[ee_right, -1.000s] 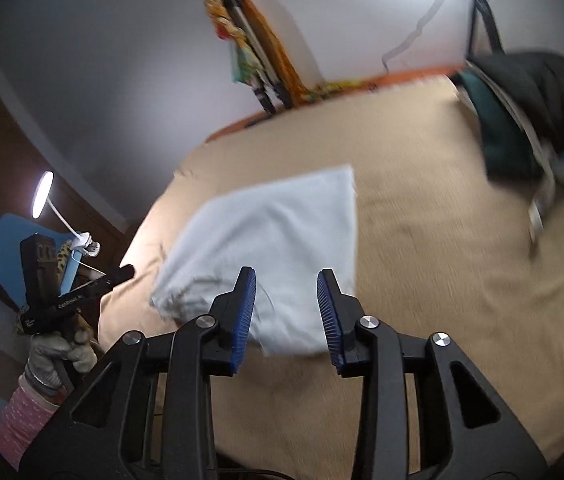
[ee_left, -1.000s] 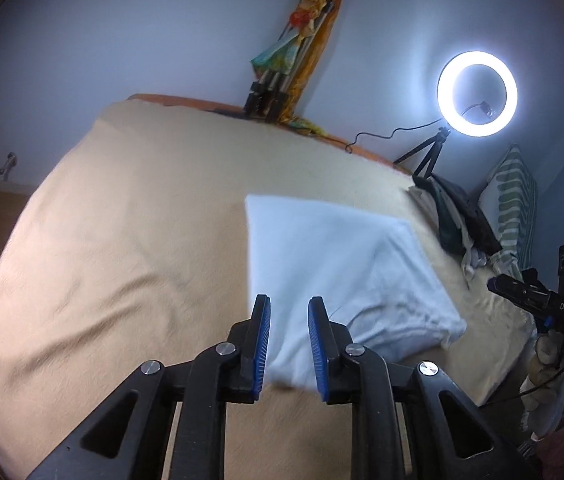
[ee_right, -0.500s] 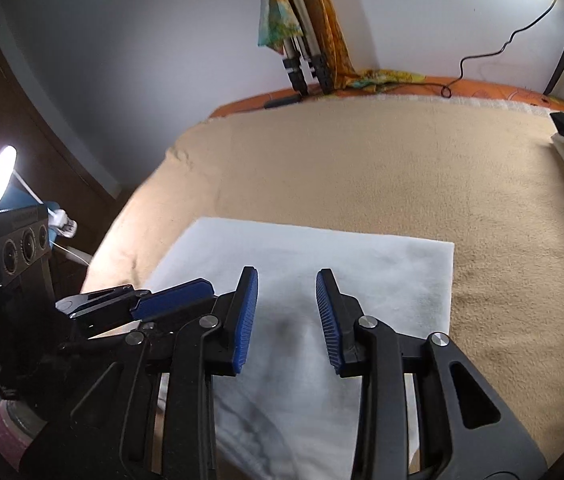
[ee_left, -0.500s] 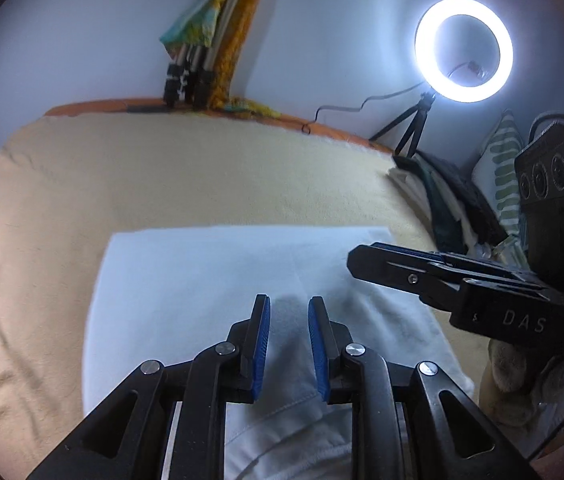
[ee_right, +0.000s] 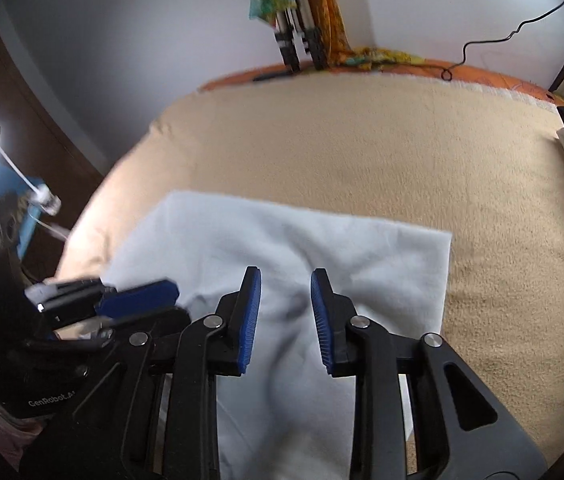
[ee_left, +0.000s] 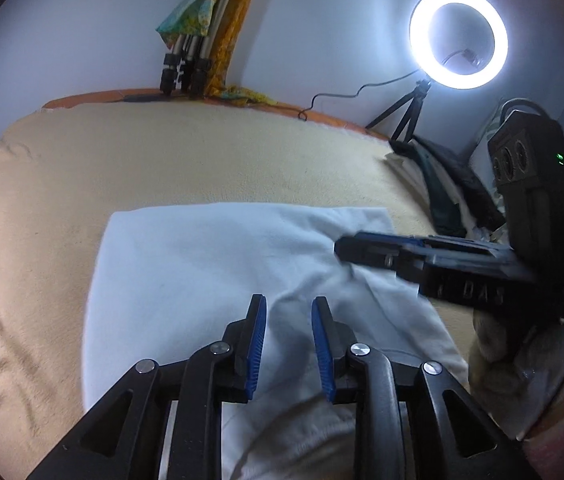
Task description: Fold small clothes
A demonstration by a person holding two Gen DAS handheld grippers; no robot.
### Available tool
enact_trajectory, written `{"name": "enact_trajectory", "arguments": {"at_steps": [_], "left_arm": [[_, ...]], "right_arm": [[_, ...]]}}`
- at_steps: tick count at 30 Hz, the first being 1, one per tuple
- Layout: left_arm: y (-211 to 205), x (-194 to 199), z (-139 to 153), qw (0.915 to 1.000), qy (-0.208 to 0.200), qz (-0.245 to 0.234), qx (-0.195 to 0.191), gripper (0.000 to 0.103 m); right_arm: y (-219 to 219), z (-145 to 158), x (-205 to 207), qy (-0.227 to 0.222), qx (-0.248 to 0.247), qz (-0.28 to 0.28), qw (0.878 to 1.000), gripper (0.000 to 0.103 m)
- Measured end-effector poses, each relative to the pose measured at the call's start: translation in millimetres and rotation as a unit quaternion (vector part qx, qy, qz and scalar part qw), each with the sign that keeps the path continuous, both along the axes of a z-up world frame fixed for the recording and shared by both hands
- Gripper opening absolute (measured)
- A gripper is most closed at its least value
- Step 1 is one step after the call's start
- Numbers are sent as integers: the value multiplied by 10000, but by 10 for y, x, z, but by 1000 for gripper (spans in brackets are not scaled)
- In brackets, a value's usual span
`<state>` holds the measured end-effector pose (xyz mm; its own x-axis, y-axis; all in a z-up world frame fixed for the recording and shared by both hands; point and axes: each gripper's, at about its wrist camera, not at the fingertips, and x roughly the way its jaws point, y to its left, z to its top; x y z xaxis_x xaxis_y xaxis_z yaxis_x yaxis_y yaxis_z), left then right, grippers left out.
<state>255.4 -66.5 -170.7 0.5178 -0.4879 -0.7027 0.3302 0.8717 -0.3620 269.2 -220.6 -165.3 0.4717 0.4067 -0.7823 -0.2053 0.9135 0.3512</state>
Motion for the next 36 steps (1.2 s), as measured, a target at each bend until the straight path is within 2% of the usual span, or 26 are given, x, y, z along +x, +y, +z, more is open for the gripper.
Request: {"name": "enact_trajectory", "arguments": {"at_steps": [3, 7, 12, 15, 16, 20, 22, 26, 31, 36], "left_arm": [[143, -98, 23, 10000, 24, 72, 15, 27], [337, -153, -64, 9993, 253, 249, 81, 27], [564, -243, -116, 9986, 381, 349, 124, 29], [683, -317, -122, 9983, 431, 388, 116, 30], [725, -340, -104, 9982, 412, 434, 81, 30], [996, -362, -34, 9958, 358, 764, -356, 41], [1116, -304, -49, 9925, 461, 932, -638, 43], [1276, -125, -217, 9780, 984, 1132, -1449, 45], [1242, 37, -407, 9658, 1422, 1098, -1871, 43], [1190, 130, -459, 9616, 1520, 1064, -2023, 38]], "right_arm": [[-147, 56, 30, -95, 136, -231, 9996, 29], [-342, -155, 150, 256, 152, -630, 9976, 29], [-525, -228, 124, 407, -246, -890, 9949, 29], [-679, -159, 29, 397, -450, -1120, 9919, 50], [-731, -142, -8, 383, -433, -1181, 9913, 53], [-972, -76, -194, 497, 185, -1249, 9908, 55], [-1065, -86, -309, 600, 597, -1199, 9892, 57], [-1133, -195, -463, 888, 1380, -1039, 9810, 57], [-1172, -313, -559, 1095, 1820, -963, 9724, 57], [-1125, -437, -476, 1216, 2122, -906, 9654, 55]]}}
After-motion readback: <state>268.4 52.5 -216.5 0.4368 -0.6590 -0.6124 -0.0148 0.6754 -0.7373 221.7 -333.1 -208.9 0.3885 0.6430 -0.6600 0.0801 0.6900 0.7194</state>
